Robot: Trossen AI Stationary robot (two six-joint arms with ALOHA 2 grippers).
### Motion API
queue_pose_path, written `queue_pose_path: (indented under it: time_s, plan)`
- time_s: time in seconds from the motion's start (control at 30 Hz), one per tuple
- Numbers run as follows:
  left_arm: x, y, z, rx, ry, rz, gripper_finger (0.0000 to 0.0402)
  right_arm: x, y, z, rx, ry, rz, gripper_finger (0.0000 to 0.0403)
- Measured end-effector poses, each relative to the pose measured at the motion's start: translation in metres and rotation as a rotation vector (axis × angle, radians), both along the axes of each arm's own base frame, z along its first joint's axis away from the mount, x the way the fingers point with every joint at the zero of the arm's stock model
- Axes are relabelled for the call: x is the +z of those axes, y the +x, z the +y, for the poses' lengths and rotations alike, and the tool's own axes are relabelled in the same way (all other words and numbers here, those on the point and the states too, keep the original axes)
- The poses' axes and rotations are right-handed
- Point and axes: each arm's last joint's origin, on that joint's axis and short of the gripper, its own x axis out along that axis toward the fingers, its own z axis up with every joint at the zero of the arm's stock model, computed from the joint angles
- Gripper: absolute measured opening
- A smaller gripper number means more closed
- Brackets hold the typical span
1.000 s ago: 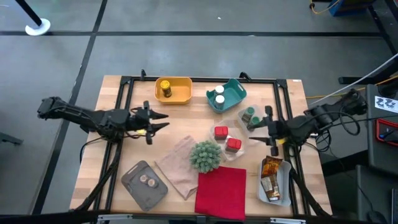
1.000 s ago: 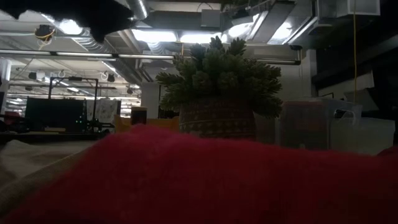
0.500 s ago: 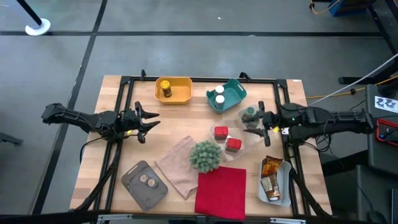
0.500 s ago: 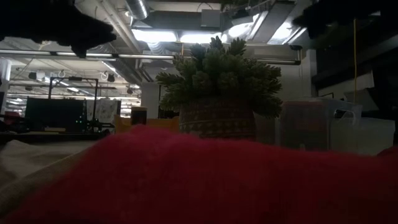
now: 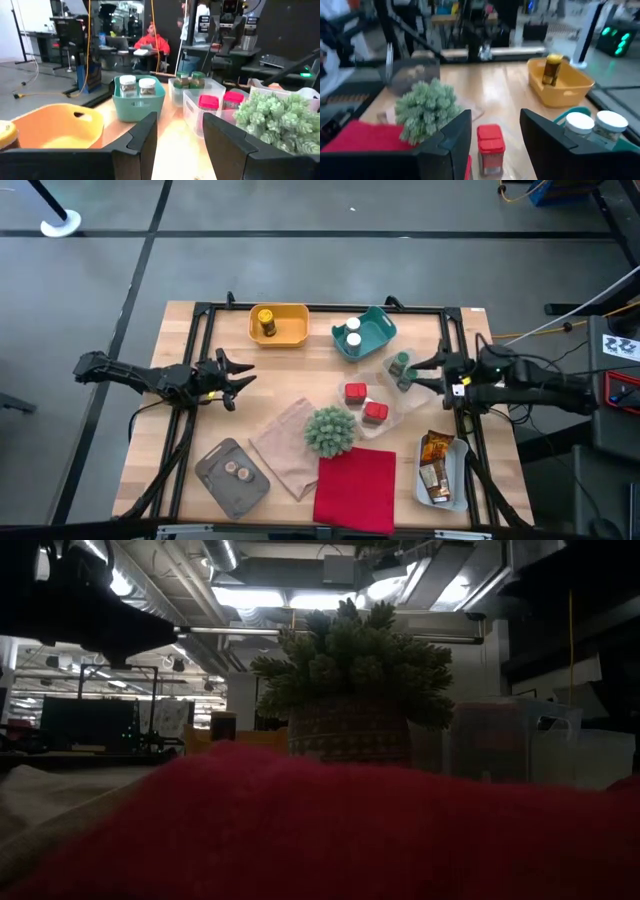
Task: Sort spices by type
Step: Return to Home Position
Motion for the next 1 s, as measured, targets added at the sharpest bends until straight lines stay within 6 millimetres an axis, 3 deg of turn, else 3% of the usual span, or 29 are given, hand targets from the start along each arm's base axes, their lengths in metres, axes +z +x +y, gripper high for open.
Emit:
queue_pose_path:
  time_s: [0.33,0.83,1.0]
  plan:
    - [-0.001,0.000,0.000,0.000,0.003,0.012,0.0141,-0.051,-0.014,0.001,-0.022,0.070,-0.057,0.0170]
    - [-0.001,-0.002,0.003,0.113,0.045,0.027,0.0141,-0.067,-0.018,0.001,-0.052,0.086,-0.076,0.0170]
    - [-0.002,-0.002,0.003,0.116,0.046,0.037,0.0141,-0.085,-0.012,0.000,-0.078,0.116,-0.024,0.0170]
